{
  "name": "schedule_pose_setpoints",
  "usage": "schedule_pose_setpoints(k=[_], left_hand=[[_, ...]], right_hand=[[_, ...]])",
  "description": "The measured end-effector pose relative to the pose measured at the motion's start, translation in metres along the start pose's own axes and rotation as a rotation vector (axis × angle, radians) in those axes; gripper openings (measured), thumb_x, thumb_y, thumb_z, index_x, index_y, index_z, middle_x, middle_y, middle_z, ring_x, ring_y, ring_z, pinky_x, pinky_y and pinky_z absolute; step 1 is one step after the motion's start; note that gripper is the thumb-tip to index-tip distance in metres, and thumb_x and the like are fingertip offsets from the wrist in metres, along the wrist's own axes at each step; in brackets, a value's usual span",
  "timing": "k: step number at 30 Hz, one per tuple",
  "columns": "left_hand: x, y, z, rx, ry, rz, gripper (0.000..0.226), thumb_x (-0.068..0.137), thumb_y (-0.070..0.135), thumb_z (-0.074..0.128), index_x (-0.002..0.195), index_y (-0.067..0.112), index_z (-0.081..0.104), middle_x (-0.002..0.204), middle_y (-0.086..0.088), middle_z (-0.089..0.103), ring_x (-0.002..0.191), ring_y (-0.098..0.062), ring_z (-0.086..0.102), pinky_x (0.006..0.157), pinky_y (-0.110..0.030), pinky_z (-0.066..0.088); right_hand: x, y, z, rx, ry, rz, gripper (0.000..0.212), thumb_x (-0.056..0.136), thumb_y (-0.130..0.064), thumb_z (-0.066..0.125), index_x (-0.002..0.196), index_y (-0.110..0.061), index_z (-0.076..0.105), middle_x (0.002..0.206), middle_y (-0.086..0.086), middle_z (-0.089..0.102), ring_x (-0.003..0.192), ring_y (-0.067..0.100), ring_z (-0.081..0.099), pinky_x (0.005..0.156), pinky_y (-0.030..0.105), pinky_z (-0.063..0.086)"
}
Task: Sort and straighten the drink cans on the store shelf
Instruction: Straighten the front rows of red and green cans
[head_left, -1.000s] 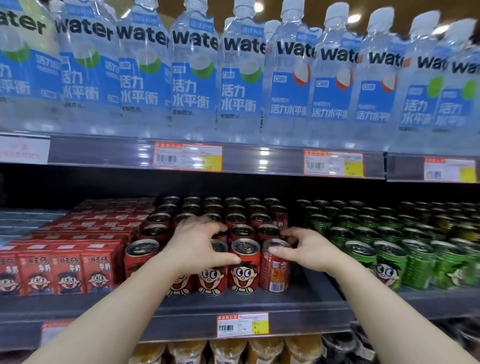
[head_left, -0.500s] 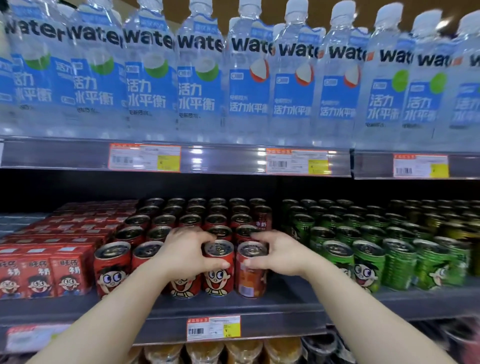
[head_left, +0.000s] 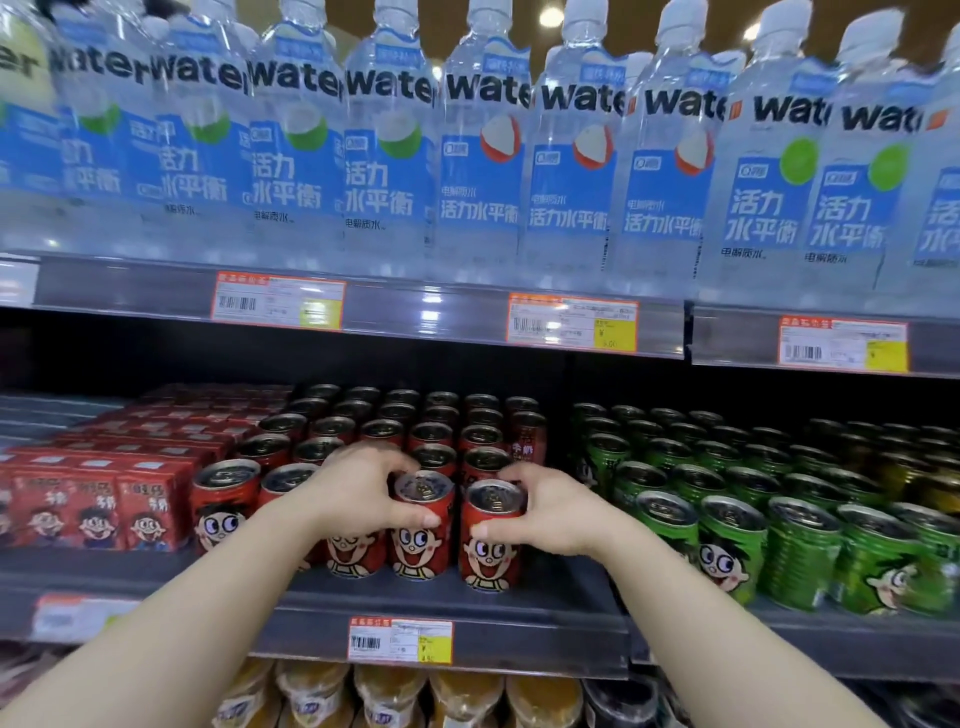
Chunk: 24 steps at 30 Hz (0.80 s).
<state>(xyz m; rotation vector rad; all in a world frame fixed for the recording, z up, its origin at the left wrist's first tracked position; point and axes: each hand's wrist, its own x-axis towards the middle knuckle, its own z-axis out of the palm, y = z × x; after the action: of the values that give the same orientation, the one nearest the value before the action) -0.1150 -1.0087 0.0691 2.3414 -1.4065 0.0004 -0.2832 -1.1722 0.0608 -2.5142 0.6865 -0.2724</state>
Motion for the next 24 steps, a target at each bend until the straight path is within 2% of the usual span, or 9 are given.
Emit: schedule_pose_setpoints(k=[2,4,10,13,15,17,21,24], left_hand=[[0.0,0.0,-0.001,-0.025,-0.01,-0.013,0.102,0.032,0.092,0.05,0.113,0.031,0.064,0.11,0.015,0.064,0.103,-0.008,0.059,0.091,-0.031,0.05],[-0.001,0.0,-0.002,-0.046,-0.004,-0.013,0.102,0.03,0.094,0.05,0.108,0.031,0.066,0.106,0.014,0.066,0.099,-0.007,0.06,0.089,-0.032,0.051],[0.004,-0.007,0.004,-0.033,0.012,0.026,0.105,0.031,0.096,0.05,0.114,0.032,0.064,0.109,0.015,0.064,0.102,-0.007,0.059,0.09,-0.032,0.05],[0.006,-0.012,0.007,0.063,0.054,0.053,0.12,0.03,0.1,0.04,0.128,0.032,0.055,0.127,0.008,0.059,0.12,-0.013,0.051,0.101,-0.034,0.043],[0.007,0.001,0.01,0.122,0.151,0.096,0.126,0.031,0.102,0.032,0.134,0.031,0.05,0.136,0.002,0.053,0.129,-0.019,0.044,0.106,-0.034,0.037],[0.009,0.021,0.015,0.108,0.224,0.172,0.122,0.035,0.102,0.03,0.131,0.03,0.053,0.133,0.0,0.056,0.126,-0.02,0.045,0.104,-0.035,0.037],[0.01,0.077,0.039,0.032,0.201,0.308,0.11,0.04,0.094,0.037,0.125,0.027,0.059,0.126,0.001,0.06,0.121,-0.021,0.049,0.103,-0.033,0.036],[0.016,0.117,0.059,-0.035,0.141,0.367,0.099,0.05,0.087,0.047,0.127,0.027,0.058,0.126,0.003,0.057,0.123,-0.021,0.047,0.106,-0.032,0.035]], right_hand=[[0.0,0.002,0.004,-0.077,0.069,-0.046,0.076,0.058,-0.07,0.071,0.123,-0.034,0.053,0.121,-0.008,0.062,0.115,0.017,0.055,0.103,0.04,0.04],[0.001,-0.002,0.012,-0.123,0.172,-0.05,0.067,0.062,-0.068,0.07,0.119,-0.035,0.056,0.117,-0.008,0.064,0.113,0.018,0.056,0.102,0.041,0.04],[-0.002,-0.002,0.021,-0.068,0.216,0.022,0.079,0.064,-0.067,0.07,0.131,-0.035,0.045,0.128,-0.002,0.058,0.122,0.023,0.049,0.104,0.038,0.037],[-0.015,-0.003,0.03,-0.054,0.266,-0.002,0.087,0.068,-0.066,0.068,0.141,-0.031,0.035,0.136,0.0,0.051,0.127,0.024,0.042,0.107,0.04,0.033],[-0.026,0.005,0.027,-0.007,0.319,-0.01,0.083,0.071,-0.064,0.066,0.141,-0.03,0.036,0.135,-0.001,0.052,0.126,0.021,0.042,0.107,0.039,0.035],[-0.042,0.019,0.02,0.035,0.385,-0.023,0.071,0.075,-0.059,0.066,0.136,-0.03,0.045,0.126,-0.004,0.057,0.121,0.016,0.047,0.103,0.036,0.039],[-0.079,0.046,-0.002,-0.001,0.441,0.012,0.049,0.08,-0.048,0.066,0.125,-0.032,0.057,0.109,-0.01,0.062,0.109,0.011,0.052,0.094,0.031,0.043],[-0.101,0.078,-0.028,-0.072,0.496,0.072,0.044,0.08,-0.045,0.067,0.121,-0.03,0.061,0.112,-0.009,0.063,0.109,0.013,0.054,0.094,0.033,0.044]])
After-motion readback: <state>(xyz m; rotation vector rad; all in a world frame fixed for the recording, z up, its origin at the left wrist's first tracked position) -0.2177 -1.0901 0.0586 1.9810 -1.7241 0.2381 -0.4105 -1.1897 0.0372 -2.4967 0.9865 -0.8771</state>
